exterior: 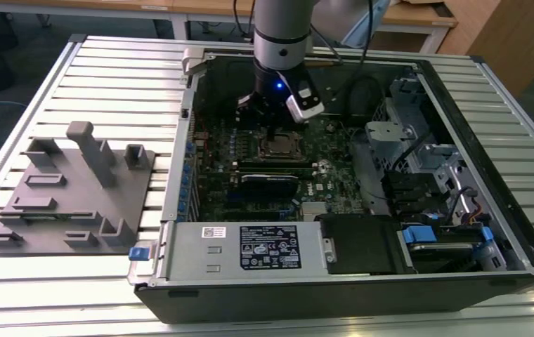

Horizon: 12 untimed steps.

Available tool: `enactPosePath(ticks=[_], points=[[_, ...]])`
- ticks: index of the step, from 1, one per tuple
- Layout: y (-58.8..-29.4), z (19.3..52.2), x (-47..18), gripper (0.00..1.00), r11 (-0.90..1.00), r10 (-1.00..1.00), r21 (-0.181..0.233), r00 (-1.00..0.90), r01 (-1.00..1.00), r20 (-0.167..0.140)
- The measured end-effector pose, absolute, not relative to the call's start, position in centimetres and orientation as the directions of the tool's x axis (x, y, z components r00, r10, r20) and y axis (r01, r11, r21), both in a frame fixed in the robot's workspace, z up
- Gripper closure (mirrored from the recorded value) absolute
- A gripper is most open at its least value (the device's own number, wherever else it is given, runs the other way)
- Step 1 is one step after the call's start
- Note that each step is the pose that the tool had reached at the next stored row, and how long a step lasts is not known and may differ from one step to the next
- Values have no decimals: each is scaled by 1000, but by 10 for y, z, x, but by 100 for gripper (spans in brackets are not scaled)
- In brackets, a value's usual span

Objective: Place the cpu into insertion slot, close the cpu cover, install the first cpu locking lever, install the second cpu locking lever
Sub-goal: 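Close the cpu cover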

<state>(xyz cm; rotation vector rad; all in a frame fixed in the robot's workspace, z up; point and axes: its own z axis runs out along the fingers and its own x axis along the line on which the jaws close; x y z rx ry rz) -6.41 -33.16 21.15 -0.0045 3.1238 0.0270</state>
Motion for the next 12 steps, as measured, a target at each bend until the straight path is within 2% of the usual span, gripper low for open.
enactPosePath(ticks=[12], points=[[-330,211,-49,90,1000,-3,17,-1000,-3,-18]])
